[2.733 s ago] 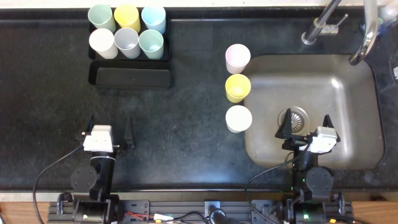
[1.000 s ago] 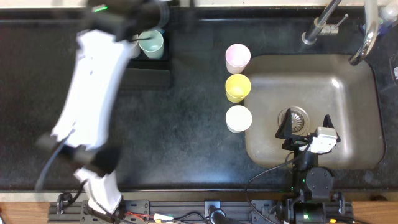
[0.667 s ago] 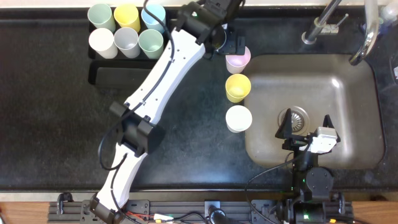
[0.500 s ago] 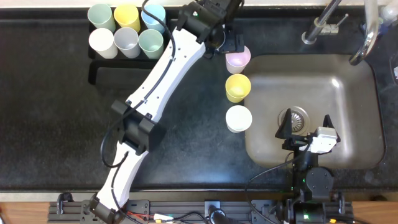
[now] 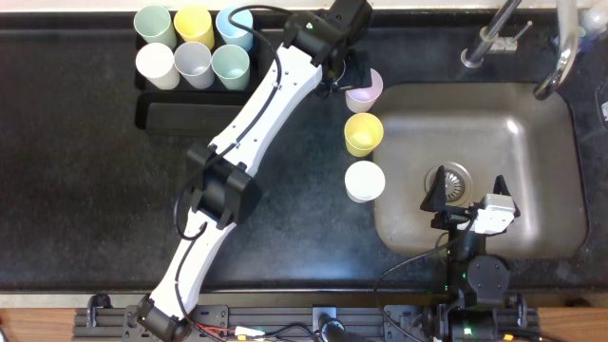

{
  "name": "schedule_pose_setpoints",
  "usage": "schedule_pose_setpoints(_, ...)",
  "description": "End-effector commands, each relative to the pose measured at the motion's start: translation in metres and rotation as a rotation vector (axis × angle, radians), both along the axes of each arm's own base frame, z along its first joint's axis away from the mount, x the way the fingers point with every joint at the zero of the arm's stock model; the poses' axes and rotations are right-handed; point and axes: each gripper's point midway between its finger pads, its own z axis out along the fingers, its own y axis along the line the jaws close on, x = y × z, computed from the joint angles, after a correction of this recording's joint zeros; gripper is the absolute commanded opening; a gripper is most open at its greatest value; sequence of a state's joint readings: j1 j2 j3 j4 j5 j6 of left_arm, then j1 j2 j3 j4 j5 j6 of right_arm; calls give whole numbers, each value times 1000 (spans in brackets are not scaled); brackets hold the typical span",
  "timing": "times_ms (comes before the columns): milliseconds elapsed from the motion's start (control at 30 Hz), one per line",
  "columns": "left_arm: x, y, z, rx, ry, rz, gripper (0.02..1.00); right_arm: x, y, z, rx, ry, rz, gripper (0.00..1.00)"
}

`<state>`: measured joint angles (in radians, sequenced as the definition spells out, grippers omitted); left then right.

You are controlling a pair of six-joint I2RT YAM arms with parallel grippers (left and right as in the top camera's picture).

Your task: Store Cups

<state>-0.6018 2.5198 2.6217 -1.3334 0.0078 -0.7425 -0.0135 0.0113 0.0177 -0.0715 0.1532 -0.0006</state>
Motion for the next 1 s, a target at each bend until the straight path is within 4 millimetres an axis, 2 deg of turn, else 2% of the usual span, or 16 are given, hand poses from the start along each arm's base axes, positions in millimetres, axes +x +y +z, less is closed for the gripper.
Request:
schedule_pose_setpoints(33, 2, 0, 1, -15, 6, 22, 1000, 0, -1, -3, -3, 0, 0, 996)
schedule_pose_setpoints(567, -1, 4, -21, 6, 56, 26, 1000, 0, -1, -3, -3, 0, 0, 996)
schedule_pose_setpoints(767, -2, 3, -37, 14, 85, 24, 1000, 0, -1, -3, -3, 0, -1, 998)
schedule_pose_setpoints(1000, 0, 2, -37, 8, 78, 25, 1000, 0, -1, -3, -3, 0, 0, 998)
